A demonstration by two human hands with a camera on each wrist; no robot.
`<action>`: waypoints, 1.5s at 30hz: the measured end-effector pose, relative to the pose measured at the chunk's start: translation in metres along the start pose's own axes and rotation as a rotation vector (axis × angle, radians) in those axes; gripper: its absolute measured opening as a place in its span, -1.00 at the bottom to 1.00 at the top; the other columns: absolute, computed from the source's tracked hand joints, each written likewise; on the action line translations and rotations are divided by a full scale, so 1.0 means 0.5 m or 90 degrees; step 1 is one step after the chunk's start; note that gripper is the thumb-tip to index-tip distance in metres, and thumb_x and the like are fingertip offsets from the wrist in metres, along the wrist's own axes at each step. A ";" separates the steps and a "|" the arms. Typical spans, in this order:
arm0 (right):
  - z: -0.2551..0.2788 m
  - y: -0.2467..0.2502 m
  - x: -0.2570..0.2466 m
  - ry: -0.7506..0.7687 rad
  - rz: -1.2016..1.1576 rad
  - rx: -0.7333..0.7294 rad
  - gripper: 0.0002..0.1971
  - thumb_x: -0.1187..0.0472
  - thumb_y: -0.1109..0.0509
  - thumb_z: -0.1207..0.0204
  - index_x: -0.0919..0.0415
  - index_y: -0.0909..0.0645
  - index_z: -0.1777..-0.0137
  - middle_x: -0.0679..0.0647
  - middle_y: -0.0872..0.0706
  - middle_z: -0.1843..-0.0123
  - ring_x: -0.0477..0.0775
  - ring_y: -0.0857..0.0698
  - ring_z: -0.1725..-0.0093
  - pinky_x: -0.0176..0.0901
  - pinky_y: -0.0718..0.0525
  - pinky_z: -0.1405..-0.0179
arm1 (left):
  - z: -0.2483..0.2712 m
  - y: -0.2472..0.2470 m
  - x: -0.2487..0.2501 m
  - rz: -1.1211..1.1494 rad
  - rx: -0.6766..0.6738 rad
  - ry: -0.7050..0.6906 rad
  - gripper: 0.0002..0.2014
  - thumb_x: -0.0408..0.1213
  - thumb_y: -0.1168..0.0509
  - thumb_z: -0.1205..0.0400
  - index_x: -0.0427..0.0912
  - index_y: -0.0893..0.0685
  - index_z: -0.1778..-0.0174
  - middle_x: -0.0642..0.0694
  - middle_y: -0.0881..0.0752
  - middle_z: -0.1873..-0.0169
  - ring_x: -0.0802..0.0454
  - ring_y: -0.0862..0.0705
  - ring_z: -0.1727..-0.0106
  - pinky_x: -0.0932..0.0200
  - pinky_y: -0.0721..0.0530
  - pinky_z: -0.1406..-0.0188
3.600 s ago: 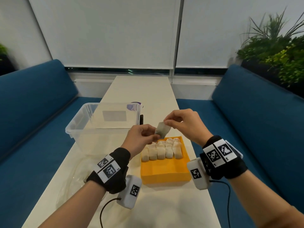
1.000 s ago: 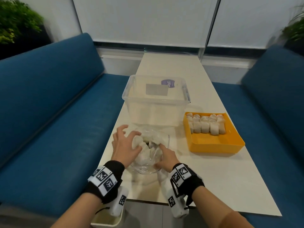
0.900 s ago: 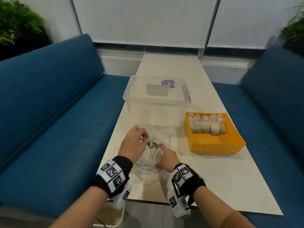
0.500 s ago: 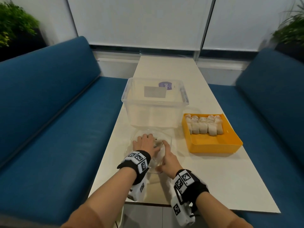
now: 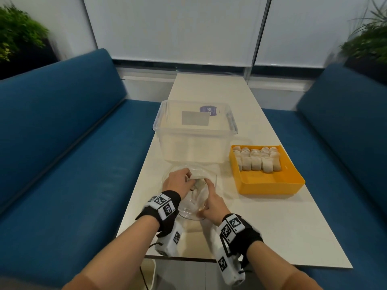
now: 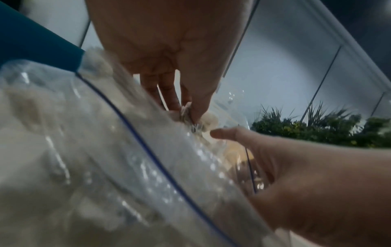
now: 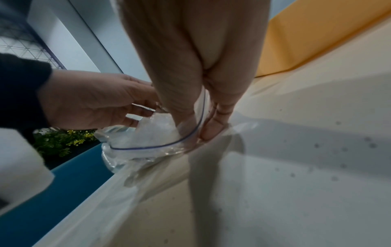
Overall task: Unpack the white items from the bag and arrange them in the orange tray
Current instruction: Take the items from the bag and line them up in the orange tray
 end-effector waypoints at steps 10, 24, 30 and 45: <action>0.012 0.024 -0.017 0.019 0.038 -0.056 -0.02 0.23 -0.53 -0.35 -0.16 0.02 -0.62 0.25 -0.52 -0.12 0.20 -0.59 0.01 -0.04 -0.60 -0.08 | 0.022 0.056 -0.032 0.583 -0.042 0.143 -0.90 -0.38 -0.20 -0.67 -0.26 -0.56 0.15 -0.21 -0.69 0.17 -0.12 -0.70 0.11 0.07 -0.72 0.07; 0.021 0.194 -0.200 0.124 -0.134 0.111 -0.60 -0.05 -0.36 -0.55 0.01 -0.52 -0.37 0.04 -0.68 -0.13 0.06 -0.69 -0.09 -0.03 -0.66 -0.16 | 0.045 0.070 0.031 0.799 -0.165 0.179 -0.72 -0.31 -0.17 -0.70 -0.44 -0.59 -0.22 -0.33 -0.79 0.11 -0.18 -0.77 0.10 0.09 -0.81 0.15; 0.012 0.208 -0.190 0.104 -0.282 0.145 -0.85 0.24 -0.47 -0.45 0.22 -0.71 0.00 0.04 -0.70 0.25 -0.02 -0.63 0.32 -0.21 -0.64 0.31 | 0.045 0.079 0.053 0.678 -0.188 0.093 -0.78 -0.16 -0.27 -0.71 -0.24 -0.63 -0.13 -0.22 -0.75 0.04 -0.04 -0.77 0.09 0.13 -0.73 0.11; 0.033 0.193 -0.170 0.048 -0.512 0.065 -0.82 0.19 -0.47 -0.51 0.17 -0.57 -0.04 0.11 -0.79 0.03 0.03 -0.74 0.09 -0.16 -0.62 0.14 | 0.039 0.107 0.084 0.623 -0.087 -0.002 -0.96 -0.32 -0.40 -0.60 -0.16 -0.70 0.06 0.03 -0.67 0.42 0.15 -0.53 0.37 0.28 -0.49 0.38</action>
Point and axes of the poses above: each hand's wrist, its own z-axis away from the middle knuckle, its own y-axis out of the back of the hand, x = y × z, the point moved 9 cm from there along -z, towards the middle knuckle
